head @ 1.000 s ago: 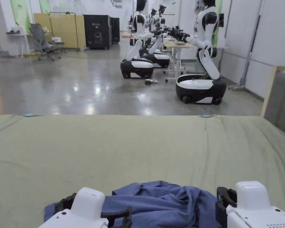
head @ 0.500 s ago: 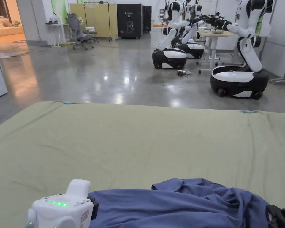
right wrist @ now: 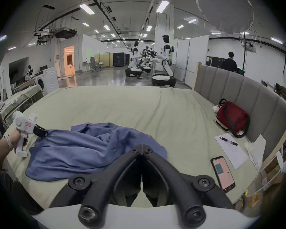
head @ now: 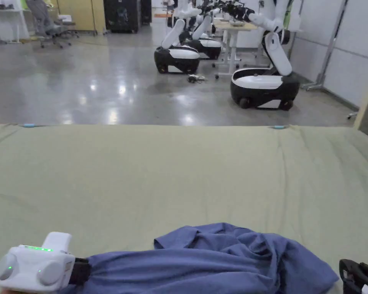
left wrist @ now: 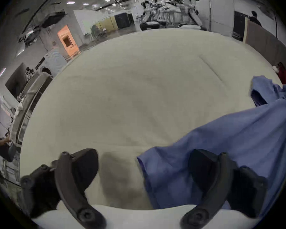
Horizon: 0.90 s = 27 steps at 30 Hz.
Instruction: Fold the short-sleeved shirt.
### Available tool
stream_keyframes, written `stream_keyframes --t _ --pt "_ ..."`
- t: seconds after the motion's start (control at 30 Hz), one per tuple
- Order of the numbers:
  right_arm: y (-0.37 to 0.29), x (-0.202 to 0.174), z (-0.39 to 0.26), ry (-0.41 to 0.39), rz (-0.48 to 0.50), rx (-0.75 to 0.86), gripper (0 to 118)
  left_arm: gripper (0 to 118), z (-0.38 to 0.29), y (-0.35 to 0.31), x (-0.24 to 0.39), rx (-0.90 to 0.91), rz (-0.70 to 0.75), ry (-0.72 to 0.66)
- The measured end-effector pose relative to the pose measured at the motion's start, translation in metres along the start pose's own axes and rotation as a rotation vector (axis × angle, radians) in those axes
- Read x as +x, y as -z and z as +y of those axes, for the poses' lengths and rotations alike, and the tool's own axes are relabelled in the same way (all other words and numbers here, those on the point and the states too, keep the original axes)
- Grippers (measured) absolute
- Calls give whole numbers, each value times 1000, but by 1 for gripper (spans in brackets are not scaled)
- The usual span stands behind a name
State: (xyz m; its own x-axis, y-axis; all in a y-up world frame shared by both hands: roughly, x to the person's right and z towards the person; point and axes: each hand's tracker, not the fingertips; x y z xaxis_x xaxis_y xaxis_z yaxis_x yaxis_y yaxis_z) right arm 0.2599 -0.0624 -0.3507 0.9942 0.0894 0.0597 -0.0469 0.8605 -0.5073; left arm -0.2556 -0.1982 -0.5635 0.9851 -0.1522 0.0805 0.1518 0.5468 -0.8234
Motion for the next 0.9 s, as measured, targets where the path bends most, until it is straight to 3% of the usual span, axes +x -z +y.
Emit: stream_keyframes --t 0.07,0.1,0.17,0.33,0.37,0.4,0.43,0.47,0.5,0.63,0.67,0.7,0.73,0.9 --pt "14 12 -2 -17 -36 -14 5 21 0 -7 1 26 -61 -22" --pt "22 19 -4 -29 -53 -27 5 3 1 -13 7 45 -38 34" --pt "42 33 -11 -43 -69 -67 5 3 -1 -24 14 68 -13 57" --pt "97 61 -27 -31 -2 -193 10 3 -4 -73 9 150 -77 -5" --pt "108 66 -30 -1 30 -208 19 3 -6 -84 9 163 -90 -6" --pt "117 70 -32 45 60 -226 43 3 -8 -95 10 173 -91 -10" --pt "127 75 -35 89 112 -236 77 3 -11 -115 22 196 -75 -5" --pt "135 78 -37 112 138 -245 90 3 -13 -124 26 204 -79 -3" --pt "142 79 -38 135 140 -233 90 3 -16 -132 31 206 -79 -5" --pt "166 77 -40 137 163 -327 89 3 -16 -144 36 206 -88 -18" --pt "174 75 -41 119 169 -381 80 3 -15 -142 34 202 -92 -20" --pt "178 74 -42 111 132 -421 50 3 -13 -138 30 202 -85 -24" --pt "178 73 -44 104 135 -403 6 3 -13 -137 30 206 -72 -29" --pt "148 74 -20 95 141 -279 6 3 -4 -141 15 224 -72 -43"
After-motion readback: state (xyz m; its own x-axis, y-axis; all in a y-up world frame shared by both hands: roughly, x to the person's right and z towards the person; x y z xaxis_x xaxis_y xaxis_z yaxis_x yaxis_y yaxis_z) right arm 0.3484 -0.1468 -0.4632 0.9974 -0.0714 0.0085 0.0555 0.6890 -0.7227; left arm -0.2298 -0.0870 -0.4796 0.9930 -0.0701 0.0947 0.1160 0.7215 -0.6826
